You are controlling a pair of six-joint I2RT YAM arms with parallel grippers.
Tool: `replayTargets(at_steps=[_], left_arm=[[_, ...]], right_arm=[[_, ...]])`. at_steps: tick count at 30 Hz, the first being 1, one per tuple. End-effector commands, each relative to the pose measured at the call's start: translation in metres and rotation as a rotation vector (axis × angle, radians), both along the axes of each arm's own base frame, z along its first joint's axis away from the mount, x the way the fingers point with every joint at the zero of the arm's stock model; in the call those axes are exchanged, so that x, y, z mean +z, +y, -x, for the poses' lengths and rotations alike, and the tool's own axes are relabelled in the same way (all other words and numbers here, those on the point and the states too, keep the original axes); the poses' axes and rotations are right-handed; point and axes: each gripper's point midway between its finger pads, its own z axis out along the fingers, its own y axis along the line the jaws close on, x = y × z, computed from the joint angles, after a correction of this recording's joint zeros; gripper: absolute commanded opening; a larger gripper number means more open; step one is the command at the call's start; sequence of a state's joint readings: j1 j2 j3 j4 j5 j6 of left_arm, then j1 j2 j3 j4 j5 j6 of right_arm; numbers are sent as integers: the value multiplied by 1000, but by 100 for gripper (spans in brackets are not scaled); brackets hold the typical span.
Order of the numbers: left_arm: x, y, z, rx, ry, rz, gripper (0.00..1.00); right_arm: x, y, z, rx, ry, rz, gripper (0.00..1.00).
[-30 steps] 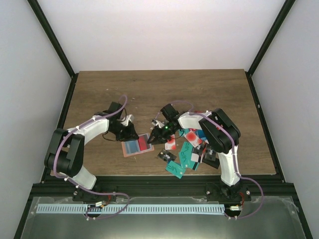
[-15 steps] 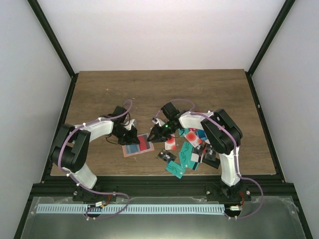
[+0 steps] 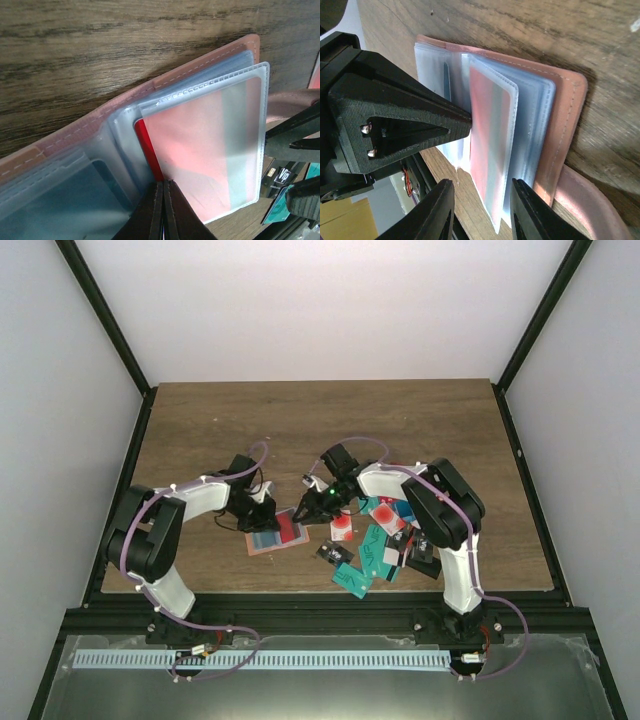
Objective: Put the credit cards into the card holder
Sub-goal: Insert the credit card into the card holder.
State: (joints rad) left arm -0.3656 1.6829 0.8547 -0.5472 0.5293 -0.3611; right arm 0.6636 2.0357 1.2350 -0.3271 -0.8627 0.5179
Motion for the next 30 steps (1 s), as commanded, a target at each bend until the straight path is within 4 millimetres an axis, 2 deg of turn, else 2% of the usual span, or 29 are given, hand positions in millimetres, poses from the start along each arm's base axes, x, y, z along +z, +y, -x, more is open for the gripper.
replayTargets(at_steps=[1,8,19,26,30], left_arm=[[-14,4,6,-17,10,-33,4],[-16,4,7,-20,13,-34,4],[-7,1,4,-10,-1,-17,4],[30,0,-11,14,-74,-11,4],[50,6,-15,46,-110,-35,5]], right_arm=[[6,12,-3,16,-4,-30,33],[6,18,1,35,4,-40,33],[19,32,11,88,-3,-98,34],[23,40,13,105,-3,-93,33],[23,46,15,114,0,-87,33]])
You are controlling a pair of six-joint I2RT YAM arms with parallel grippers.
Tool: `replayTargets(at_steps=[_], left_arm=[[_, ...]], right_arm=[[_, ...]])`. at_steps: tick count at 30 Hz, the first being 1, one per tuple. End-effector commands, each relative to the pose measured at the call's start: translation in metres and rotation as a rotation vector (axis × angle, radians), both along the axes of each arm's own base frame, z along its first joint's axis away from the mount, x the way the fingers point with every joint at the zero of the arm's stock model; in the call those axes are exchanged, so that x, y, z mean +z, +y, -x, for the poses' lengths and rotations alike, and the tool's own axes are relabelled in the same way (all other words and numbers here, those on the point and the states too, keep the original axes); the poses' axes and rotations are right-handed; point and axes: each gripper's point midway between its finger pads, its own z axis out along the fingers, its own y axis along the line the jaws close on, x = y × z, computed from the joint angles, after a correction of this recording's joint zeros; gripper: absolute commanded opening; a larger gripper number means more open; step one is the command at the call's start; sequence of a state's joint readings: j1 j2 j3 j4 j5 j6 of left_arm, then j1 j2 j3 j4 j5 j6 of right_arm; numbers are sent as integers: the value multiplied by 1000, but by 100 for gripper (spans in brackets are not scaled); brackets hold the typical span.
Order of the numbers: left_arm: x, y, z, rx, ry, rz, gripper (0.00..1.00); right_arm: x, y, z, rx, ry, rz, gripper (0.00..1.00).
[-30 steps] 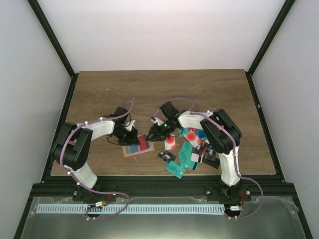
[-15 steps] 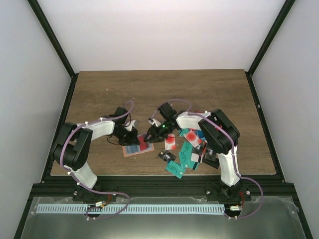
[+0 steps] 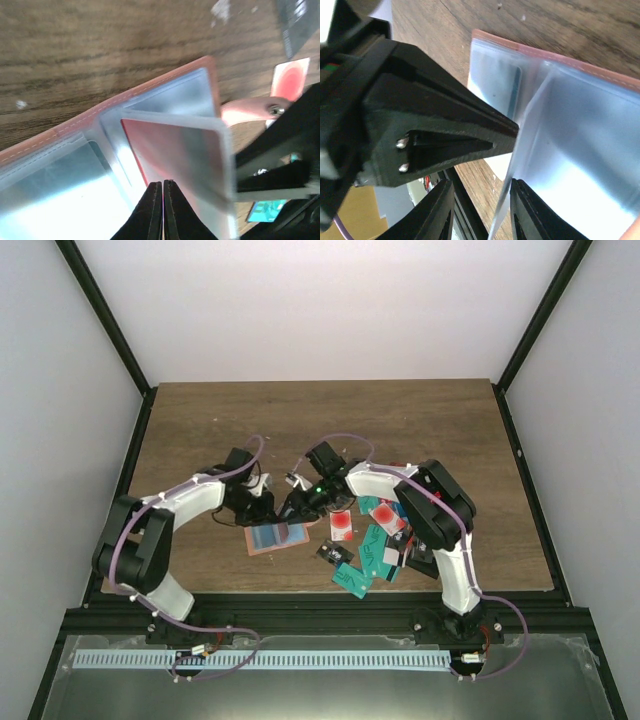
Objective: Put the credit cards into the card holder
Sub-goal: Insert the credit card into the card holder.
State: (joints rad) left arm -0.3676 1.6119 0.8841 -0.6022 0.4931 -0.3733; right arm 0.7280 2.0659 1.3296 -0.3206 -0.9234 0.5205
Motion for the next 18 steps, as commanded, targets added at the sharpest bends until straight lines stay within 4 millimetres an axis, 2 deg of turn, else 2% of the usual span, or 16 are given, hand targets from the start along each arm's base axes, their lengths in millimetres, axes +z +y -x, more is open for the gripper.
replayTargets(at_steps=[1,8,12,15,18], left_arm=[[32,5,-9,40,-67,-27,5],[53,39,-4,143,-131,-151,5],[68,55,2,197,-174,-164,6],[75,60,8,218,-191,-160,7],[78,60,12,220,-198,-144,7]], right_arm=[[0,12,4,27,17,0,34],[0,33,13,69,22,-5,34],[5,51,22,119,25,-28,34],[17,62,29,162,22,-68,36],[38,66,31,187,5,-123,38]])
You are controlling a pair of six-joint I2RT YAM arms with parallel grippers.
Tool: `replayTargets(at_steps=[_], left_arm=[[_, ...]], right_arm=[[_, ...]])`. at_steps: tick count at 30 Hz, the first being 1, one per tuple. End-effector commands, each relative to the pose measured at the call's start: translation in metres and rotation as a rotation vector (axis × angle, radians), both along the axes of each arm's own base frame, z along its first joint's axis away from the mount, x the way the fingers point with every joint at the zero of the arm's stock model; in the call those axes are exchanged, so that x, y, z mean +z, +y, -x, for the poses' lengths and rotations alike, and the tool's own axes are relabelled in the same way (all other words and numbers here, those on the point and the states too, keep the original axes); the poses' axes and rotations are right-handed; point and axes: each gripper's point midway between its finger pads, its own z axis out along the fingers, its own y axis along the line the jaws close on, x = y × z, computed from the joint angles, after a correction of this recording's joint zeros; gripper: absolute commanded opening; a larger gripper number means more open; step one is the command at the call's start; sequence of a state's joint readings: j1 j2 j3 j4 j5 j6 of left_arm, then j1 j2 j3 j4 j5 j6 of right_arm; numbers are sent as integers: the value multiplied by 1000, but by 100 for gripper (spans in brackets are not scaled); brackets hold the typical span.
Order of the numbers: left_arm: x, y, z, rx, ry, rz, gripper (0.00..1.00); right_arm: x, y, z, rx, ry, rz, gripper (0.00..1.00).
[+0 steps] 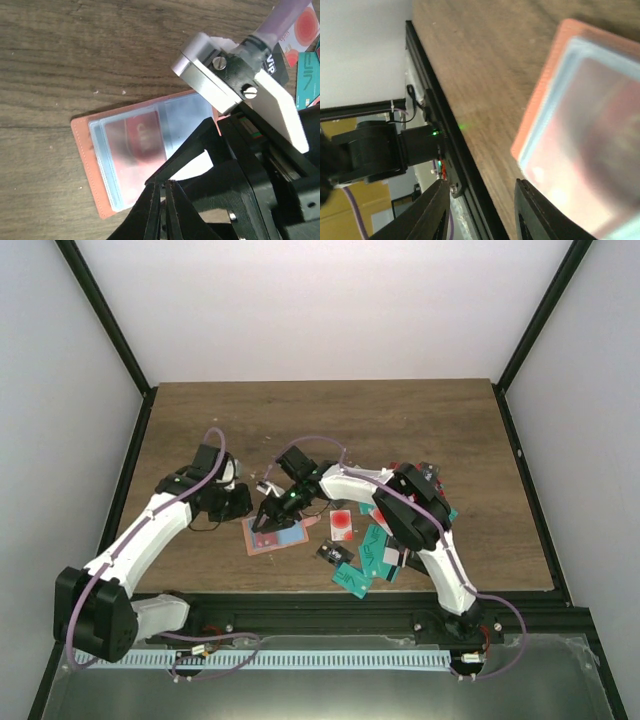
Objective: Put the credit cards into the card holder
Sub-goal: Insert the credit card into the card holder, then pick up the credit card from the center of the board.
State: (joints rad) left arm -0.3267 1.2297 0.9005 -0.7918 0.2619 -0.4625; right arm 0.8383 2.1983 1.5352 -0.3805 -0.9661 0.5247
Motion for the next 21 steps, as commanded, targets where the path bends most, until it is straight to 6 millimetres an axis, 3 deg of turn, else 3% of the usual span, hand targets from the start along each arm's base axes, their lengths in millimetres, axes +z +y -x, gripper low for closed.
replayTargets(at_steps=[1,5,9,15,21], left_arm=[[-4,7,14,25,30,-11,7],[4,-1,15,1,5,45,8],[13,-20,18,-67,-15,137,10],[11,-58,30,-192,-18,186,10],[4,-115,49,-354,-10,230,10]], right_arm=[[41,11,7,64,-18,-104,39],[64,4,9,66,-70,-125,41],[74,-21,12,15,-127,-90,41],[54,-88,15,-145,-189,88,41],[38,-163,33,-352,-142,222,42]])
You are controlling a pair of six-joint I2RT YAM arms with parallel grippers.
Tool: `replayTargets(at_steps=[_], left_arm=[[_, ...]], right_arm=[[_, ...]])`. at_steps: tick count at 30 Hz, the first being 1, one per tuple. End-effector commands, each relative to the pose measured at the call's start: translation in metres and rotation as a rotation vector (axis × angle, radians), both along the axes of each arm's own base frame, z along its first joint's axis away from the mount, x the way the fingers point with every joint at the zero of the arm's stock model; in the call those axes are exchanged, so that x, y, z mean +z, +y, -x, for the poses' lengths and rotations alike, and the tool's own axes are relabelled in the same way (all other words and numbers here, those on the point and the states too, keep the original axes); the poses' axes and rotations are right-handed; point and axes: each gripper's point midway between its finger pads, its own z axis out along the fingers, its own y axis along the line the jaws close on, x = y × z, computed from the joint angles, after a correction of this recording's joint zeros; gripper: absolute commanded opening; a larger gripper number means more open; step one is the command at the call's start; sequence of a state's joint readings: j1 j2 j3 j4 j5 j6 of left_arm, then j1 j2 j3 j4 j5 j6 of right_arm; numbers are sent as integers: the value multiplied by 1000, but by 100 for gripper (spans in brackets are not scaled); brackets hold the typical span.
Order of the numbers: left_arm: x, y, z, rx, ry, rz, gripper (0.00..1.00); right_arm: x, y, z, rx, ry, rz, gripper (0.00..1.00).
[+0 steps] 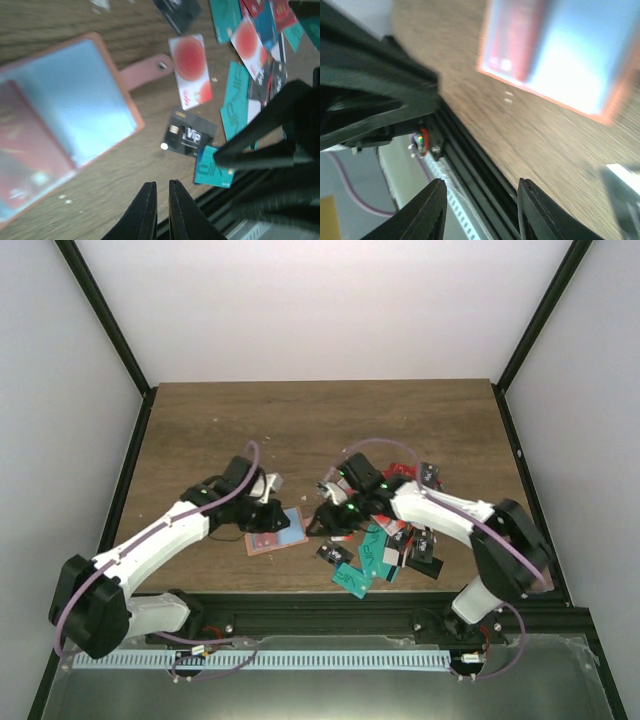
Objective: Put the credit cards into the card holder
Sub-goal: Pick up the credit card from the center of the board.
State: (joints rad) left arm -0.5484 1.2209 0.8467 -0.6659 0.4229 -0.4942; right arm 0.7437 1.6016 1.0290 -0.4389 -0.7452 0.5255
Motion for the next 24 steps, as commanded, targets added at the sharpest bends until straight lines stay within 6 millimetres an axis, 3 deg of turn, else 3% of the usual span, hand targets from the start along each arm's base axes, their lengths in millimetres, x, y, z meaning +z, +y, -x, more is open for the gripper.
replayTargets(at_steps=[1,9,12,18,24], left_arm=[[-1,-45,9,-104,-17,74,10],[-27,-113,46,-325,34,70,10],[-41,-130,55,-372,60,49,11],[-73,-146,63,-419,123,-11,10],[-95,-149,63,-435,163,-55,10]], right_arm=[[-15,-49,12,-171,29,100,43],[-43,-106,69,-337,113,99,45],[-50,-113,79,-374,139,68,46],[-69,-124,88,-440,190,61,47],[-85,-130,98,-478,244,48,48]])
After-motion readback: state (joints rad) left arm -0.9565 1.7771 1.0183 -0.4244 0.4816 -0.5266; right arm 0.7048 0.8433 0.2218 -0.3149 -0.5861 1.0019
